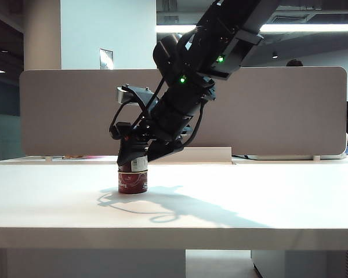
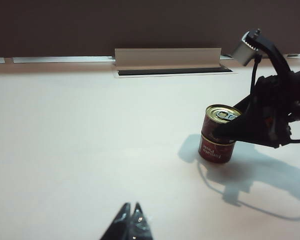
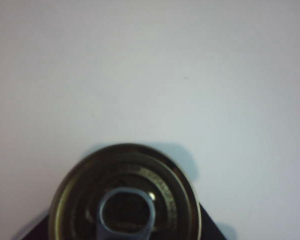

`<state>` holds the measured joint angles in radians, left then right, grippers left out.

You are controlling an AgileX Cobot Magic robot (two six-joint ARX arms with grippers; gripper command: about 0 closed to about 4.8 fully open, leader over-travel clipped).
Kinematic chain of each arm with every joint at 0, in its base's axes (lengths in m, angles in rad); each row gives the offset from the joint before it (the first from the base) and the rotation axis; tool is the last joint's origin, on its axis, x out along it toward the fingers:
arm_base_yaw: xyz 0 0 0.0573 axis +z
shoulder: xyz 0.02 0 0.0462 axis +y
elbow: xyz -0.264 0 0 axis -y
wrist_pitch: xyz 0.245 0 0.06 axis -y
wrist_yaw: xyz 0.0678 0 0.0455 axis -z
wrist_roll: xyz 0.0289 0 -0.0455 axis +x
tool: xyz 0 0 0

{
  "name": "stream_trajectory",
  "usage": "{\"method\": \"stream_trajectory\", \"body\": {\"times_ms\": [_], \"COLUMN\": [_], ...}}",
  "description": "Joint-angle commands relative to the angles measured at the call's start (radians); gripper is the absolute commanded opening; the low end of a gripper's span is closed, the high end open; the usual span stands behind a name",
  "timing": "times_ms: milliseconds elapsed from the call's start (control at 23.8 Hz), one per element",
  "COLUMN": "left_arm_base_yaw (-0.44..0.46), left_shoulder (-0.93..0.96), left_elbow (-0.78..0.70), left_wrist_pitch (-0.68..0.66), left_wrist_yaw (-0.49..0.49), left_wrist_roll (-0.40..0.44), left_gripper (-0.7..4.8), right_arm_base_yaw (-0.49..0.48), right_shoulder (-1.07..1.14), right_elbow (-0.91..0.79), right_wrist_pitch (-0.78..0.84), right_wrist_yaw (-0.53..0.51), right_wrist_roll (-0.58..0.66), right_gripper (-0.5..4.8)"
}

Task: Stack a can of tomatoes on the right onto the can of tomatoes on the left.

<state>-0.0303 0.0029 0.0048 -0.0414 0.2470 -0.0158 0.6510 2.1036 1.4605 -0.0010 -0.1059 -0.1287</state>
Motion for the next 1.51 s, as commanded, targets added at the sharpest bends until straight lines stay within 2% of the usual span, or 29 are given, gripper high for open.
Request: {"method": "stream_trajectory", "body": {"times_ms": [42, 168, 421, 547, 715, 800, 968, 1010, 1052, 1178, 1220, 1305, 1389, 1515], "left_arm_base_yaw": [0.0, 0.0, 0.0, 0.0, 0.0, 0.0, 0.0, 0.0, 0.0, 0.0, 0.0, 0.0, 0.0, 0.0], "left_shoulder": [0.001, 0.001, 0.001, 0.001, 0.001, 0.001, 0.001, 0.001, 0.001, 0.001, 0.001, 0.001, 0.001, 0.001], "left_elbow": [0.003, 0.003, 0.003, 0.003, 0.003, 0.003, 0.003, 0.003, 0.003, 0.003, 0.003, 0.003, 0.003, 0.003], "left_wrist_pitch": [0.013, 0.013, 0.013, 0.013, 0.013, 0.013, 0.013, 0.013, 0.013, 0.013, 0.013, 0.012, 0.013, 0.013], "left_wrist_yaw": [0.004, 0.004, 0.004, 0.004, 0.004, 0.004, 0.004, 0.004, 0.004, 0.003, 0.003, 0.002, 0.002, 0.003], "left_wrist_roll": [0.0, 0.0, 0.0, 0.0, 0.0, 0.0, 0.001, 0.001, 0.001, 0.001, 0.001, 0.0, 0.001, 0.0], "left_gripper": [-0.06, -0.06, -0.06, -0.06, -0.06, -0.06, -0.06, -0.06, -0.06, -0.06, -0.06, -0.06, -0.06, -0.06], "right_arm_base_yaw": [0.001, 0.001, 0.003, 0.006, 0.006, 0.002, -0.017, -0.029, -0.034, -0.07, -0.084, -0.119, -0.161, -0.26], "right_shoulder": [-0.006, -0.006, -0.006, -0.022, -0.064, -0.108, -0.197, -0.221, -0.24, -0.296, -0.315, -0.342, -0.367, -0.424], "right_elbow": [0.006, 0.006, 0.006, 0.006, 0.006, 0.006, 0.006, 0.006, 0.006, 0.006, 0.006, 0.006, 0.005, -0.014], "right_wrist_pitch": [0.025, 0.024, 0.024, 0.021, 0.021, 0.021, -0.004, -0.023, -0.04, -0.108, -0.138, -0.192, -0.245, -0.33], "right_wrist_yaw": [0.0, 0.0, -0.001, -0.001, 0.001, 0.031, 0.167, 0.203, 0.235, 0.312, 0.319, 0.305, 0.303, 0.287], "right_wrist_roll": [0.002, 0.002, 0.002, 0.002, 0.001, -0.004, -0.006, -0.006, -0.006, -0.006, -0.006, -0.003, 0.003, 0.026], "right_gripper": [2.85, 3.42, 3.44, 4.37, 4.44, 4.79, 4.79, 4.71, 4.39, 2.47, 1.69, 0.65, 0.16, 0.11]}}
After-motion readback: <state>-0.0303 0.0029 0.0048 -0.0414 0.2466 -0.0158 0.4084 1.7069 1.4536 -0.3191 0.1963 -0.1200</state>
